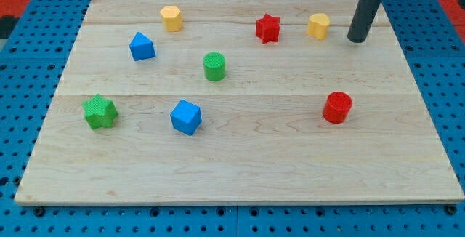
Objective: Push the green circle towards the yellow hexagon
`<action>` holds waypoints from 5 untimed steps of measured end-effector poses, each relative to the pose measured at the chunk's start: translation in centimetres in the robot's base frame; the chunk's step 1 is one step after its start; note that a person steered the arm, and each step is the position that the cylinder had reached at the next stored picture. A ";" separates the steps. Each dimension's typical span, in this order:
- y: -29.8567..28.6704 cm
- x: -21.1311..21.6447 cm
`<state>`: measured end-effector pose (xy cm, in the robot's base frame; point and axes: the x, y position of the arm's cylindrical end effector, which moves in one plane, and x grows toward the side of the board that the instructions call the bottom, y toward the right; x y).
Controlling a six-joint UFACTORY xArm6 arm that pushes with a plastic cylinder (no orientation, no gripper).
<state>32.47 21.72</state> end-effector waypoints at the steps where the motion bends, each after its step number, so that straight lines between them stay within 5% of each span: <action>1: -2.9 3.8; 3: -14.5 5.2; 4: -16.7 10.4; 5: -23.4 9.4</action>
<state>41.91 -1.72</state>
